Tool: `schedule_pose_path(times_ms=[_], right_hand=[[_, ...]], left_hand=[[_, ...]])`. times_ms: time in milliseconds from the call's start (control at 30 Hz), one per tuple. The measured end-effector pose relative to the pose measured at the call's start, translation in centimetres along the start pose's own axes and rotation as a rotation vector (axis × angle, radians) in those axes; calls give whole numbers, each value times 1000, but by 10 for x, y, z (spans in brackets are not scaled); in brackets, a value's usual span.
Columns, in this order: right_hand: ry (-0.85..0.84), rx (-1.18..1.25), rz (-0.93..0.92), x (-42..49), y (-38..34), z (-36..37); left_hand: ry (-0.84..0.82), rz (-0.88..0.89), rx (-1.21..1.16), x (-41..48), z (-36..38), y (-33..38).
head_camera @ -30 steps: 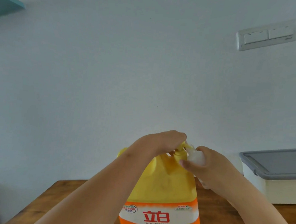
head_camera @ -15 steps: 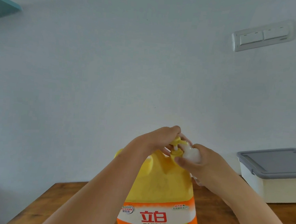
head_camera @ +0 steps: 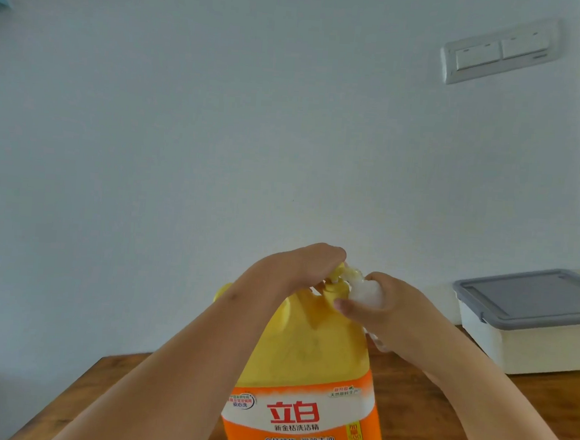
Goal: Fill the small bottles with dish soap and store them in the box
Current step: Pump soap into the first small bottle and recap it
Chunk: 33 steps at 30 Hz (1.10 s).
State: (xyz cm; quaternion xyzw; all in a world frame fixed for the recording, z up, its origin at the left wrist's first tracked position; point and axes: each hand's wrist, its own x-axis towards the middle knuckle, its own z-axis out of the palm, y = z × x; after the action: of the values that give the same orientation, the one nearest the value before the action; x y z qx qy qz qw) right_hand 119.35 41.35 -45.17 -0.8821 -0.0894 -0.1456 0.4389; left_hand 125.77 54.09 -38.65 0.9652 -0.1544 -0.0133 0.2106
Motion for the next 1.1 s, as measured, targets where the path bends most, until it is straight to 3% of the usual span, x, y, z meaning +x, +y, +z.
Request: schedule_pose_path(times_ms=[267,400,667,867,967,1100], right_hand=[[-22,121,-10,-5,5,-16],[-25,324,-5,-7,9,-25],[-46,507,-29,-15,5,-38],[-6,538,-114,-46,-8,-46],[-20,545,-172,-69,-17,-40],[-103,492,-193,-113,-9,-13]], left_hand=[[30,60,-106,-4,2,-4],[70,117,-178,-8,0,-4],[296,284,-415,-28,3,-10],[681,403,-121,-110,31,-36],[705,371,-67,-163,55,-67],[663,179,-78,-226,91,-123]])
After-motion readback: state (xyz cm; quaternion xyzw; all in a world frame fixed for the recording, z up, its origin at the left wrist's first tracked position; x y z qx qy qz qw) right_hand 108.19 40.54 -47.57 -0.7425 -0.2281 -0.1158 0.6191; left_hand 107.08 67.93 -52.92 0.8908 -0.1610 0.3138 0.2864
